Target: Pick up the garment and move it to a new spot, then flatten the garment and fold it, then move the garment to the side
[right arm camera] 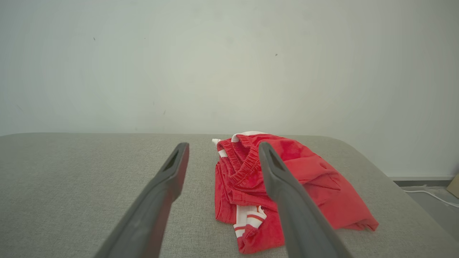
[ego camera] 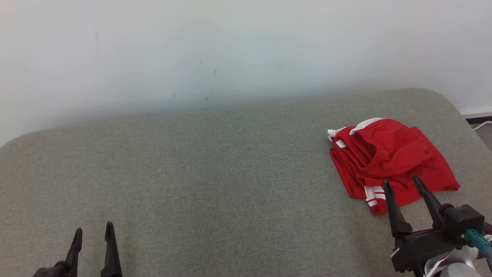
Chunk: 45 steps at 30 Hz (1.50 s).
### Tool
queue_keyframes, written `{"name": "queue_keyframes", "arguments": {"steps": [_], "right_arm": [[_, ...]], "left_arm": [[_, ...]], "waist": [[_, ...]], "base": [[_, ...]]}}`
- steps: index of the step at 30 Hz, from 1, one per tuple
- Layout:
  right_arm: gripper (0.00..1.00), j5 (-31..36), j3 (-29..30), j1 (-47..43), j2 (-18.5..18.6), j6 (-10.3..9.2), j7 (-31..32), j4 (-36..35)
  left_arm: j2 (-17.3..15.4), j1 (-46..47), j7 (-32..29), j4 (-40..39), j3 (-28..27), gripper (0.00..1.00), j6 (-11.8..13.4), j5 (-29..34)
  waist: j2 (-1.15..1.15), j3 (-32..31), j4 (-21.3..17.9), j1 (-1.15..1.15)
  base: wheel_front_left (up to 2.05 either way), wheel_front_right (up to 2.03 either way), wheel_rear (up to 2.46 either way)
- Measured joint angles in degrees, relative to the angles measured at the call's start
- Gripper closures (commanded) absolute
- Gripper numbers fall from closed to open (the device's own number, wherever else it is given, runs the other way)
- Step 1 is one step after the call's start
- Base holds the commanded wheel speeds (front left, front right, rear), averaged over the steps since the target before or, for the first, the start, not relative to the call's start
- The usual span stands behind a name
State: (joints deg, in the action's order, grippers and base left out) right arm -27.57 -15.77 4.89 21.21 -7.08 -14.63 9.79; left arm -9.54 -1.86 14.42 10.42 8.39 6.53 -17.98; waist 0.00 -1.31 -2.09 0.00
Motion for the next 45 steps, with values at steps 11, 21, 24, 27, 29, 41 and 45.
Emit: {"name": "queue_keyframes", "arguments": {"steps": [11, 21, 24, 27, 29, 41, 45], "right_arm": [[0.00, 1.5, 1.1, -0.9, -0.8, 0.00, 0.0, -0.1], [1.00, 0.8, 0.5, -3.6, -3.4, 0.24, 0.5, 2.9], [1.00, -1.2, 1.7, -3.4, -3.8, 0.63, 1.3, 3.0], [1.00, -2.8, 2.2, -3.4, -4.1, 1.04, 1.8, 3.0], [1.00, -4.2, 2.6, -3.4, -4.5, 1.24, 2.4, 3.1], [1.00, -12.3, 5.6, -3.2, -6.4, 3.05, 5.1, 3.6], [1.00, -15.2, 6.5, -3.1, -7.1, 3.57, 6.1, 3.8]], "left_arm": [[0.0, -0.2, 0.0, -1.0, -0.2, 0.00, 0.0, 0.5], [1.7, -1.4, -0.8, 2.0, 0.1, 1.00, -0.1, 0.7], [1.8, -1.4, -1.4, 2.2, -0.5, 1.00, -0.6, -1.8], [1.9, -1.4, -1.9, 2.4, -0.8, 1.00, -1.0, -2.8], [2.1, -1.3, -2.4, 2.7, -1.1, 1.00, -1.3, -5.1], [2.6, -0.7, -5.2, 3.2, -2.9, 1.00, -3.0, -14.7], [2.9, 0.0, -6.0, 3.4, -3.6, 1.00, -3.5, -17.6]], "waist": [[0.00, 0.1, 0.5, 0.00], [0.00, 0.2, 0.6, 0.00], [0.00, 0.2, 0.7, 0.00], [0.00, 0.2, 0.7, 0.00], [0.00, 0.3, 0.8, 0.00], [0.00, 0.4, 1.0, 0.00], [0.00, 0.5, 1.0, 0.00]], "base": [[0.00, 0.00, 0.00], [0.00, 0.00, 0.00], [0.00, 0.00, 0.00], [0.00, 0.00, 0.00], [0.00, 0.00, 0.00], [0.00, 0.00, 0.00], [0.00, 0.00, 0.00]]}}
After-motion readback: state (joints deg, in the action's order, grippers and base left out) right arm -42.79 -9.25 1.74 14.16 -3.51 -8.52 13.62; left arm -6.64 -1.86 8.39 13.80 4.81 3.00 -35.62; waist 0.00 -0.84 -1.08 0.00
